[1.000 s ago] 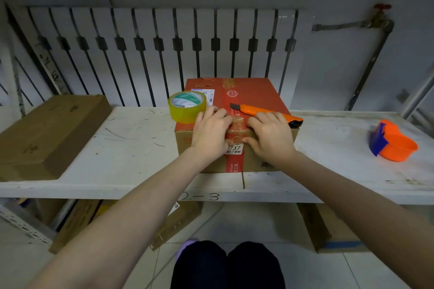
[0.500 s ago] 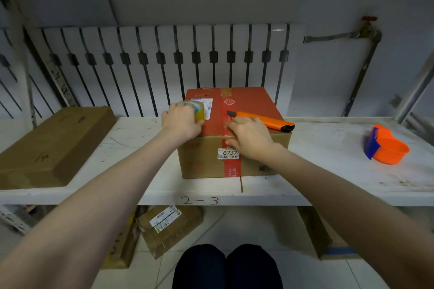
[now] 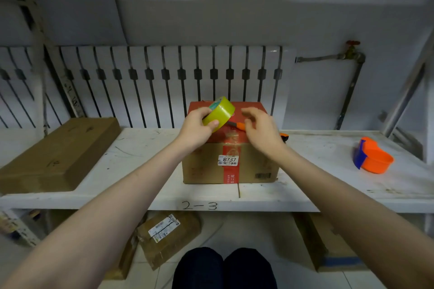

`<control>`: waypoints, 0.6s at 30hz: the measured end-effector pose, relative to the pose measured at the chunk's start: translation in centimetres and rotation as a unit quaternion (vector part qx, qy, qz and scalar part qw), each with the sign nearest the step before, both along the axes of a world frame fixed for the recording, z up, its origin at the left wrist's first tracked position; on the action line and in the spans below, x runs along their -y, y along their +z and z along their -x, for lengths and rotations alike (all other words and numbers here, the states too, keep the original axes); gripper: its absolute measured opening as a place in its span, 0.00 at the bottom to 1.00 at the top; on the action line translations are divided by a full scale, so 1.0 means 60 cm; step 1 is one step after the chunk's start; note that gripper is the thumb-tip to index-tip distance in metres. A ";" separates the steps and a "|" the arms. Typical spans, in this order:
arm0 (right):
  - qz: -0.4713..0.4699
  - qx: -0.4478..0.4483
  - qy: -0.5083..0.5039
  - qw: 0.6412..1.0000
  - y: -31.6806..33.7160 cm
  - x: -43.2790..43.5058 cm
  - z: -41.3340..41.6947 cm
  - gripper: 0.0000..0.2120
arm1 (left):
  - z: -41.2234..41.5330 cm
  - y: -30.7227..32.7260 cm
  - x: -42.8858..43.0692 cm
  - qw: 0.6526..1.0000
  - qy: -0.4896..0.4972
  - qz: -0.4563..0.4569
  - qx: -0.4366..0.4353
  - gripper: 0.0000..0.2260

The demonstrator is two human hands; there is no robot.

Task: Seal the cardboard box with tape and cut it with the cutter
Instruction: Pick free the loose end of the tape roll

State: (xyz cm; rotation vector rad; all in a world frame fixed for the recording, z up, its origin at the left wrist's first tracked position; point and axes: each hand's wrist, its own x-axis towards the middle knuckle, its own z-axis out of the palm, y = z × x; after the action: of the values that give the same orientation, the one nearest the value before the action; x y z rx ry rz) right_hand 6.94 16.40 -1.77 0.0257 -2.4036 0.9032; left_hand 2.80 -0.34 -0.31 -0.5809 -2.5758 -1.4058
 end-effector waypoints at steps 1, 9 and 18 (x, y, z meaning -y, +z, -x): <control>0.027 -0.022 -0.003 0.999 0.013 0.001 -0.008 0.15 | -0.007 0.003 0.000 1.000 -0.014 -0.016 0.000 0.14; -0.025 -0.054 0.030 0.998 0.075 0.007 -0.034 0.19 | -0.045 0.018 -0.019 0.996 -0.058 -0.038 -0.055 0.13; -0.093 -0.116 -0.006 0.989 0.070 0.011 -0.061 0.14 | -0.071 0.017 -0.026 0.994 -0.058 -0.038 -0.080 0.10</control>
State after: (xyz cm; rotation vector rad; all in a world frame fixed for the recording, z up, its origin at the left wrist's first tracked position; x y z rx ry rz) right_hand 10.59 15.74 2.43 0.1779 -2.2577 0.6298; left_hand 7.05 1.23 0.72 -0.8084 -2.3878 -1.4209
